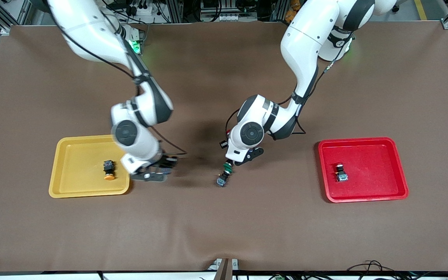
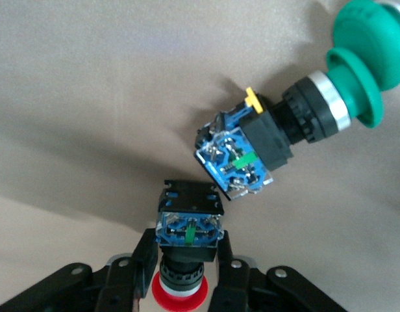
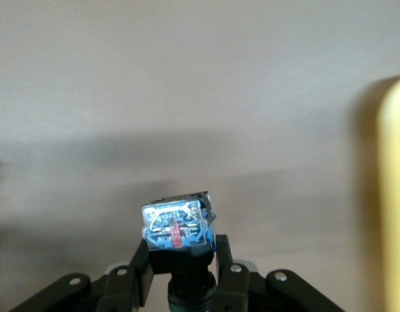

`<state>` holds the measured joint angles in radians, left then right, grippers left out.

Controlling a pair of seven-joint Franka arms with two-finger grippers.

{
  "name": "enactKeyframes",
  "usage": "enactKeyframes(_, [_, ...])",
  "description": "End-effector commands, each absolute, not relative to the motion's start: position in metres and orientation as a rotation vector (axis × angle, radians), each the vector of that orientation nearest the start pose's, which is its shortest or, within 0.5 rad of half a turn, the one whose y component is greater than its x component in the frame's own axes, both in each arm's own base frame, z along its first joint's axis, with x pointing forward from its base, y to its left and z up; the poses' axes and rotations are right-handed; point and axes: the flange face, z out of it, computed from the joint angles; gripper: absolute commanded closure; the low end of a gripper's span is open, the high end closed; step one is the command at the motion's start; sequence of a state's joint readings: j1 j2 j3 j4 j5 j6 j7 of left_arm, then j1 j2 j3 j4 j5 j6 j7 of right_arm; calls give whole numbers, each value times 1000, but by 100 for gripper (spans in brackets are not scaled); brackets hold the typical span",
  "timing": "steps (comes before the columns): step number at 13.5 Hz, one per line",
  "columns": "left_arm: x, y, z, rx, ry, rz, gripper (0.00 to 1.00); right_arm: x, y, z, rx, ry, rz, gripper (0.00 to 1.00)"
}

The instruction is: Place red and yellow buttons in trays

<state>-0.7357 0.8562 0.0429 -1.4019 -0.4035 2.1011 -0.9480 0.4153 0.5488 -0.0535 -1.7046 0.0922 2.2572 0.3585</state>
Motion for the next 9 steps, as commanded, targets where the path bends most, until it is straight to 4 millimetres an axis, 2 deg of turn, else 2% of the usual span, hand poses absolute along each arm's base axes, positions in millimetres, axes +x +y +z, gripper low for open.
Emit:
enactKeyframes(1, [546, -457, 201, -3077, -750, 520, 100, 634, 184, 298, -3139, -117, 64, 100])
enactKeyframes(3, [562, -431, 219, -3046, -700, 478, 100, 643, 127, 302, -3164, -256, 98, 100])
enactKeyframes(6, [589, -383, 244, -3028, -673, 494, 100, 652, 59, 303, -3172, -409, 106, 100])
enactKeyframes(9, [619, -314, 263, -2996, -621, 498, 100, 653, 7, 298, -3160, -514, 125, 100])
